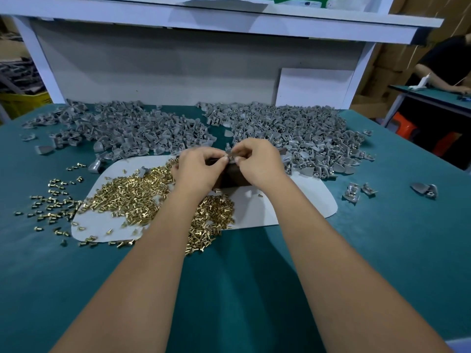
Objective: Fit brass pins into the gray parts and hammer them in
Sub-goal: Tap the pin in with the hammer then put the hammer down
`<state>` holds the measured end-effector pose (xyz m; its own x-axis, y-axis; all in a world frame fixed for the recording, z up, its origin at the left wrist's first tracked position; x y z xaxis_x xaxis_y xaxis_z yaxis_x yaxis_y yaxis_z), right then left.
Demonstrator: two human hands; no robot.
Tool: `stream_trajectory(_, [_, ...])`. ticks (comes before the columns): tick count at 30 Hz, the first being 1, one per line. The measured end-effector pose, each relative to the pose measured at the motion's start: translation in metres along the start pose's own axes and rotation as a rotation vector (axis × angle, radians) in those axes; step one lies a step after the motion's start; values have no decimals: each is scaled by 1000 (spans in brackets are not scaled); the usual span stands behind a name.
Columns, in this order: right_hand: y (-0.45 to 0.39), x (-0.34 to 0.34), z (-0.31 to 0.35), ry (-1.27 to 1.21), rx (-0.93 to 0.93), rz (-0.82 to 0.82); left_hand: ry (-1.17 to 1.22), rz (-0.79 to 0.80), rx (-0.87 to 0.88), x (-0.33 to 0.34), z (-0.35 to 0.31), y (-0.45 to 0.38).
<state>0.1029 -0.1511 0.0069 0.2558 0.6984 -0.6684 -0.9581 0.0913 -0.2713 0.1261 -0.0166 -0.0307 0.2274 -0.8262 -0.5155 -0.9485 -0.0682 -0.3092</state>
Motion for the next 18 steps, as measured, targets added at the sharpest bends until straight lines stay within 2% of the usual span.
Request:
stream_trajectory(2, [7,-14,-9,62,43,-133,37,-23,-32,3,2,2])
stream_trajectory(4, [14,-29,-24,310,134,-267,62,-30,-26,4,3,3])
stream_trajectory(5, [19,-35,-32,432,186,-266,67,-35,-13,4,2,3])
stream_trajectory(7, [30,-38,-47,571,289,-128,66,-43,7,3,1,4])
stream_trajectory(10, [36,-33,-53,662,267,-5,47,-45,9,3,1,4])
stream_trajectory(15, [39,-31,-47,625,217,-36,-2,-65,-3,-2,1,5])
stream_trajectory(18, [40,-36,-45,579,198,-156,22,-84,-60,-3,1,6])
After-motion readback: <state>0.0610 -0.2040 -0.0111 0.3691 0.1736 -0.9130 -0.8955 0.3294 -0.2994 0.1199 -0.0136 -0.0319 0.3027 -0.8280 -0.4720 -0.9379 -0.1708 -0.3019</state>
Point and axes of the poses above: each hand's wrist, its own y-axis away from the middle knuckle, its own x-axis out of the palm, z = x × y, the point moved 2 cm from there along -y, towards the middle knuckle, and after that the axes turned 3 degrees about -x, right-handed, at the moved point
